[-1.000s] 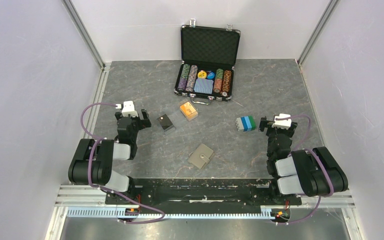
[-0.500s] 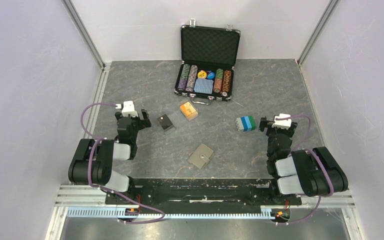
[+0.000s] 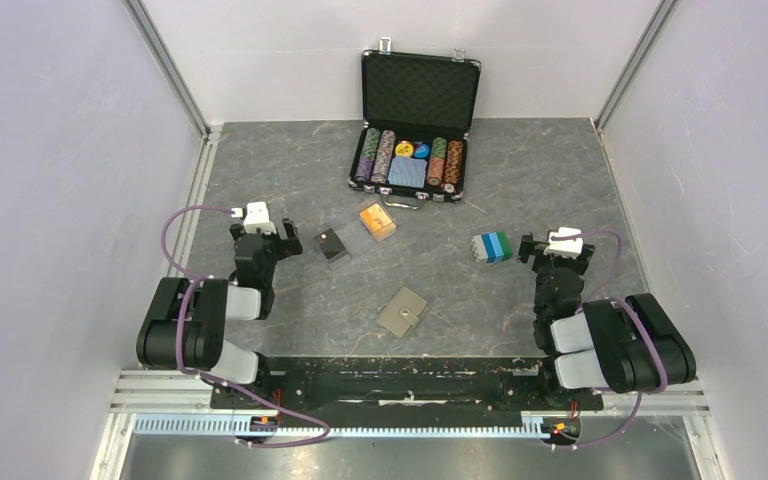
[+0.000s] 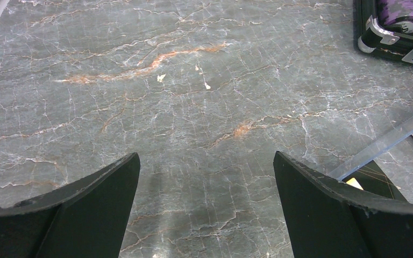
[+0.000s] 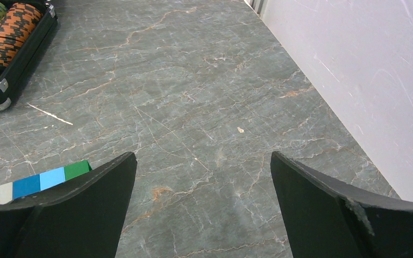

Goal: Put the credit cards into the card holder
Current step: Reset both arms

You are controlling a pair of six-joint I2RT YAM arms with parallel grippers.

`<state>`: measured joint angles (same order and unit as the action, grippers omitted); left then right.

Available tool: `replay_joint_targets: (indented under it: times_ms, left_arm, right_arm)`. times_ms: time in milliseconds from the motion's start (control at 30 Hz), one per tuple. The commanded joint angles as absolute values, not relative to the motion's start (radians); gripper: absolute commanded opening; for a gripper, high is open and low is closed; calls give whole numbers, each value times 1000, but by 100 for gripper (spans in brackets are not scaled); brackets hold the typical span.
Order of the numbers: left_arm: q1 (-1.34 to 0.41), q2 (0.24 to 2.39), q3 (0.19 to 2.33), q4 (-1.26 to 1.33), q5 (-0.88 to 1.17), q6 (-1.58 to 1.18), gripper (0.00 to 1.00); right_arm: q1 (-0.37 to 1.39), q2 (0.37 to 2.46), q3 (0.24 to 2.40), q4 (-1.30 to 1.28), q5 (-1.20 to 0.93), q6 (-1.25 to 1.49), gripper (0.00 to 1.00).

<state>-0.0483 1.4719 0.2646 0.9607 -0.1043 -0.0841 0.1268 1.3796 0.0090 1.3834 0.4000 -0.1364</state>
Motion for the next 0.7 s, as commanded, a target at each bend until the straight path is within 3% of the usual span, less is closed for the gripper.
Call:
replay_joint_targets:
  times_ms: [0,667]
  left_arm:
    - [-48,1470,282,1023,-129,-35,100]
    - [-51,1470,285,1020,-134,-32,100]
  right_arm:
    - [123,1379,-101,1447,413,-149,98]
    - [124,1380,-101,1447,413,-149,98]
